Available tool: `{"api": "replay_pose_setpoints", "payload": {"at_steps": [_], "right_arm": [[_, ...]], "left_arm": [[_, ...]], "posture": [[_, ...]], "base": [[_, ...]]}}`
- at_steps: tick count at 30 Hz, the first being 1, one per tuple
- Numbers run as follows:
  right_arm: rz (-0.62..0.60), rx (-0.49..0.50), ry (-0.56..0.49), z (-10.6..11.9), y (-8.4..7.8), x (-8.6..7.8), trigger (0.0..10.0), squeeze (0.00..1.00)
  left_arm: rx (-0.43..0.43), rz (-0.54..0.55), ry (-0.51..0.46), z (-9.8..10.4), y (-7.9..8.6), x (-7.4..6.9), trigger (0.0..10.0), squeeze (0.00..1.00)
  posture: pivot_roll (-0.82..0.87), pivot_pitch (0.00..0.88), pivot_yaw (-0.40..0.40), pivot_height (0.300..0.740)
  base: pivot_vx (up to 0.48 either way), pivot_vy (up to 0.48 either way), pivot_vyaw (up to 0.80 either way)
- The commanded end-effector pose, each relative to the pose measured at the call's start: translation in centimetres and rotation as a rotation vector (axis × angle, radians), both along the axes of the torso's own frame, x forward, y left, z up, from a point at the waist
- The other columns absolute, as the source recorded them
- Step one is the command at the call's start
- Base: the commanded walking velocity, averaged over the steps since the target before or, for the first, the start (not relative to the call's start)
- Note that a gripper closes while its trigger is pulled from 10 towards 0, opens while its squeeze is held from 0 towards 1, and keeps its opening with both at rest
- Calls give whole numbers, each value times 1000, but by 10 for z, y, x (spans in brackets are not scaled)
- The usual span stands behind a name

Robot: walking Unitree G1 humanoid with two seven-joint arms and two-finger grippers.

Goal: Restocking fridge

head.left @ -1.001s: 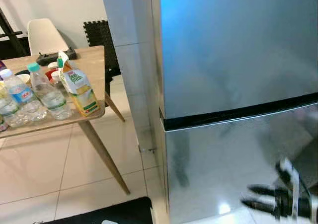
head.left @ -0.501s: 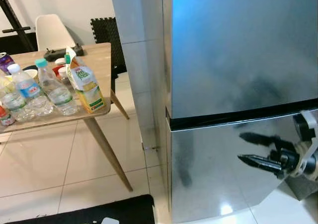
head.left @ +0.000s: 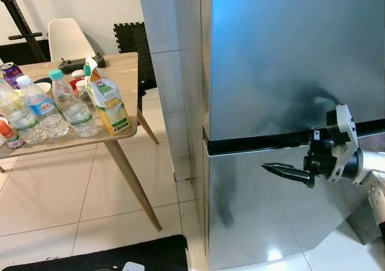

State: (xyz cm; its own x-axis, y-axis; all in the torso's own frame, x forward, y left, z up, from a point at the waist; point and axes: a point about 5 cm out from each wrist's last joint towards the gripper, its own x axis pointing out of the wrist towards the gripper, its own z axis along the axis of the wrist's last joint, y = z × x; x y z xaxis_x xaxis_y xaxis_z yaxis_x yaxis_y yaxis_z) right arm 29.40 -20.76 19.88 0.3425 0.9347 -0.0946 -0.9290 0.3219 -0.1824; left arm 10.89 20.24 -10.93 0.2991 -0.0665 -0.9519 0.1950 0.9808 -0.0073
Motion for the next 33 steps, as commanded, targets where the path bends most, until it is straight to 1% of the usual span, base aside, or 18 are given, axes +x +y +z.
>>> {"api": "replay_pose_setpoints", "payload": {"at_steps": [1,2,3,4,5,8,10,11,12,13,14,15,16,21,25,28,30,33], "right_arm": [[25,-49,-47,6,10,1,10000,0],[25,-51,-50,6,10,1,10000,0],[22,-69,-69,9,14,3,10000,0],[23,-114,-104,14,21,6,10000,0],[26,-135,-117,16,24,7,10000,0],[32,-165,-127,17,25,7,10000,0],[58,-256,-147,18,29,5,10000,0],[65,-287,-153,18,30,5,10000,0],[70,-312,-158,19,31,5,10000,0],[70,-313,-158,19,31,5,10000,0],[66,-350,-174,20,31,5,10000,0],[66,-350,-174,20,31,5,10000,0],[60,-396,-199,21,33,7,10000,0],[61,-402,-218,25,36,9,10000,0],[96,-411,-209,25,40,7,10000,0],[120,-522,-193,17,38,6,10000,0],[140,-544,-190,16,39,5,10000,0],[161,-538,-179,17,41,3,10000,0]], "left_arm": [[-71,-25,55,-6,-19,-14,10000,0],[-71,-26,55,-6,-19,-14,10000,0],[-71,-25,55,-6,-19,-14,10000,0],[-71,-25,55,-6,-19,-14,10000,0],[-71,-25,54,-6,-19,-14,10000,0],[-71,-26,54,-6,-20,-14,10000,0],[-71,-26,53,-6,-20,-14,10000,0],[-71,-27,53,-6,-20,-14,10000,0],[-71,-27,53,-6,-20,-14,10000,0],[-71,-27,54,-6,-20,-14,10000,0],[-72,-28,54,-6,-20,-14,10000,0],[-72,-28,54,-6,-20,-14,10000,0],[-73,-28,55,-6,-21,-14,10000,0],[-76,-28,54,-6,-22,-14,10000,0],[-76,-28,54,-6,-22,-14,10000,0],[-75,-29,55,-6,-22,-14,10000,0],[-75,-30,54,-6,-22,-14,10000,0],[-75,-30,54,-6,-22,-13,10000,0]], "posture": [[-82,0,-11,740],[-82,0,-11,740],[-81,0,-9,740],[-81,0,-9,740],[-81,0,-9,740],[-81,0,-9,740],[-79,0,-9,740],[-79,0,-9,740],[-79,0,-9,740],[-81,0,-7,740],[-82,0,-8,740],[-82,0,-8,740],[-82,0,-8,740],[-82,0,-10,740],[-81,0,-11,740],[-80,0,-11,740],[-80,0,-11,740],[-80,0,-11,740]], "base": [[0,0,0],[0,0,0],[0,0,0],[0,0,0],[0,0,0],[0,0,0],[0,0,0],[0,0,0],[0,0,0],[0,0,0],[0,0,0],[0,0,0],[0,0,0],[0,0,0],[0,0,0],[0,0,0],[0,0,0],[0,0,0]]}}
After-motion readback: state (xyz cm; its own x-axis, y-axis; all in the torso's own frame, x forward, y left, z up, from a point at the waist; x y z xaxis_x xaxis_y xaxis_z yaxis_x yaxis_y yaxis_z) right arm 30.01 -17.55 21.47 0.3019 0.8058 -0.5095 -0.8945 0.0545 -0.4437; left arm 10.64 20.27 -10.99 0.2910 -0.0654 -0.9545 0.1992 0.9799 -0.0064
